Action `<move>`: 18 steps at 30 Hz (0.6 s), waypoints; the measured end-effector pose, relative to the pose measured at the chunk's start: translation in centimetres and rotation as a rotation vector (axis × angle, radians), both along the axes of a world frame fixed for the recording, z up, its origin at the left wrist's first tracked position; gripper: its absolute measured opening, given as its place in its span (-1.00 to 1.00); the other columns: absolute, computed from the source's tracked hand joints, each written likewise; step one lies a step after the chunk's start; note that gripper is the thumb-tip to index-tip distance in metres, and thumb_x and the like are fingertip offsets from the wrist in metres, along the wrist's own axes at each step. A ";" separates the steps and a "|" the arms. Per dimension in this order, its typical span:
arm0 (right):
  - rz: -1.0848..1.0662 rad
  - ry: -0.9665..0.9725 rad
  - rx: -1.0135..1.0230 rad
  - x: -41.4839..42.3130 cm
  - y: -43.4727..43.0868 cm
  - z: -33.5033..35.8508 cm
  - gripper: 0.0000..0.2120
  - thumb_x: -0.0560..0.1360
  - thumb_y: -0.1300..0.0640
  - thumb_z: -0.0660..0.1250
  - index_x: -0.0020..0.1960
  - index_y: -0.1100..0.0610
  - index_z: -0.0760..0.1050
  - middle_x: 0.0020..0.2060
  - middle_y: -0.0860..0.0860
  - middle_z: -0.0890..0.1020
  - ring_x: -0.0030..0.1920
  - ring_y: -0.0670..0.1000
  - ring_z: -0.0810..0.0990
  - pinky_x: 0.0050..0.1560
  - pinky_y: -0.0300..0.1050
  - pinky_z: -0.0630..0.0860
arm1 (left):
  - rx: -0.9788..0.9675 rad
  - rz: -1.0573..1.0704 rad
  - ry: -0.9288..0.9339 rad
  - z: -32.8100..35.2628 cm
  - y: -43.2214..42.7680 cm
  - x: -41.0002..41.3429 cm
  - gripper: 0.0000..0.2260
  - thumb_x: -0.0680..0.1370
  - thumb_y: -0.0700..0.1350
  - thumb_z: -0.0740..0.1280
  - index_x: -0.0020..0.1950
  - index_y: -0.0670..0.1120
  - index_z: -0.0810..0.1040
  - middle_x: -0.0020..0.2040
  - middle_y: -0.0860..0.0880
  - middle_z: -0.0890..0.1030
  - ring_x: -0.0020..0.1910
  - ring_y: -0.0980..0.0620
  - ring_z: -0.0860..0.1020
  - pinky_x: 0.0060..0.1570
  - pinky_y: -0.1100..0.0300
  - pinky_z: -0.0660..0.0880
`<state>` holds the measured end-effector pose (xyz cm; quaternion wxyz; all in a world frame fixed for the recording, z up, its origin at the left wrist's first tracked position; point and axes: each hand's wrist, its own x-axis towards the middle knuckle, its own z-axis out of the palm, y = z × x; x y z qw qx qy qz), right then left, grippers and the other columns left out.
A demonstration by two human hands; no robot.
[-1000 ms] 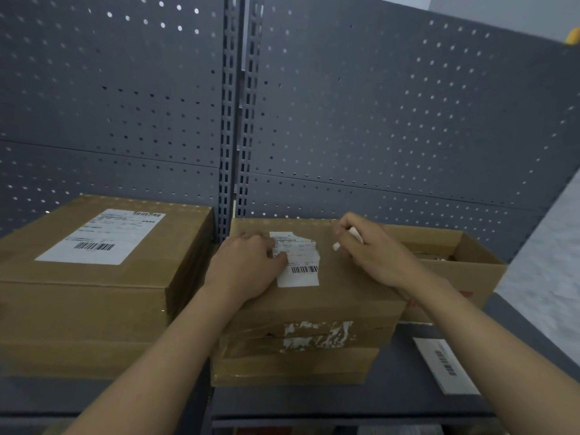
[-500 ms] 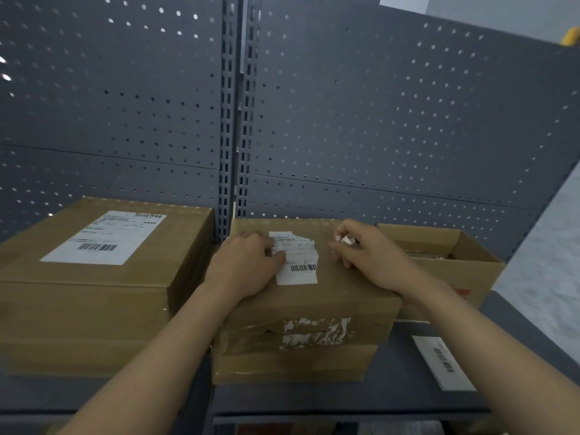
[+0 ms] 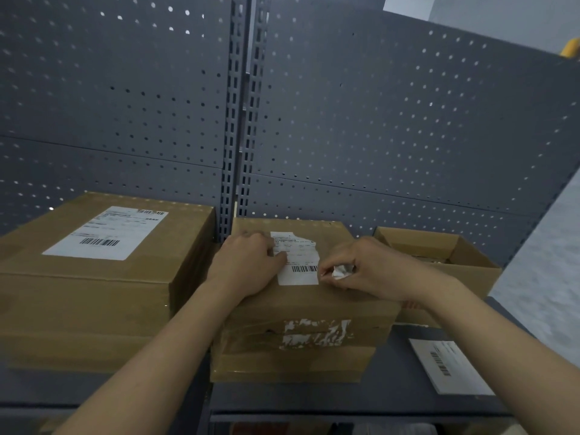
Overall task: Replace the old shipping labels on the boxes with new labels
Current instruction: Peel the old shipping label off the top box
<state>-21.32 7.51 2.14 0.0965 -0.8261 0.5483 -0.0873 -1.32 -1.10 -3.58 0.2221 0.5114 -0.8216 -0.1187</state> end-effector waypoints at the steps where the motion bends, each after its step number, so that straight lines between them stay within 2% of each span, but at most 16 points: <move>1: 0.008 0.029 -0.004 0.1 -0.1 0.1 -0.88 0.57 0.08 0.34 0.03 -0.09 0.62 -0.10 -0.29 0.58 0.00 -0.26 0.53 0.03 -0.39 0.36 | -0.001 0.001 0.002 0.0 0.0 0.0 -0.64 0.60 0.14 0.23 0.16 -0.09 0.61 0.28 -0.06 0.54 0.18 -0.05 0.49 0.12 0.08 0.40; 5: 0.023 0.166 -0.019 0.1 -0.6 -0.1 -0.82 0.57 0.06 0.34 0.12 -0.12 0.62 -0.01 -0.23 0.60 0.03 -0.16 0.56 0.10 -0.10 0.51 | -0.015 -0.004 0.008 -0.1 0.0 0.0 -0.64 0.60 0.13 0.24 0.15 -0.10 0.62 0.27 -0.08 0.55 0.18 -0.06 0.50 0.12 0.07 0.40; 7: 0.048 0.213 -0.032 0.2 -0.7 0.0 -0.79 0.57 0.06 0.34 0.17 -0.10 0.62 0.02 -0.18 0.61 0.04 -0.11 0.57 0.12 -0.04 0.52 | -0.014 -0.003 0.005 0.0 0.0 0.0 -0.63 0.60 0.13 0.24 0.16 -0.11 0.62 0.27 -0.09 0.56 0.18 -0.06 0.50 0.14 0.06 0.42; 14: 0.198 0.453 -0.054 1.2 -0.7 1.0 -0.71 0.61 0.21 0.24 0.29 0.04 0.56 0.16 -0.02 0.59 0.14 -0.02 0.53 0.19 -0.11 0.43 | -0.009 -0.008 0.010 -0.1 0.0 0.0 -0.65 0.60 0.14 0.24 0.15 -0.07 0.62 0.30 -0.06 0.54 0.15 -0.04 0.51 0.16 0.04 0.42; 16: 0.229 0.518 -0.077 1.4 -0.7 1.2 -0.67 0.61 0.26 0.20 0.31 0.06 0.53 0.22 -0.02 0.56 0.16 0.02 0.53 0.14 -0.13 0.44 | -0.020 -0.010 0.004 -0.1 -0.1 -0.1 -0.67 0.60 0.15 0.24 0.11 -0.06 0.63 0.30 -0.06 0.55 0.10 -0.03 0.52 0.15 0.05 0.41; 18: 0.240 0.544 -0.111 1.5 -0.7 1.2 -0.66 0.61 0.28 0.19 0.31 0.07 0.53 0.23 -0.03 0.55 0.14 0.05 0.55 0.02 -0.13 0.45 | -0.016 -0.015 0.000 -0.1 -0.1 -0.1 -0.67 0.60 0.15 0.24 0.14 -0.04 0.63 0.32 -0.05 0.53 0.15 -0.03 0.51 0.18 0.05 0.40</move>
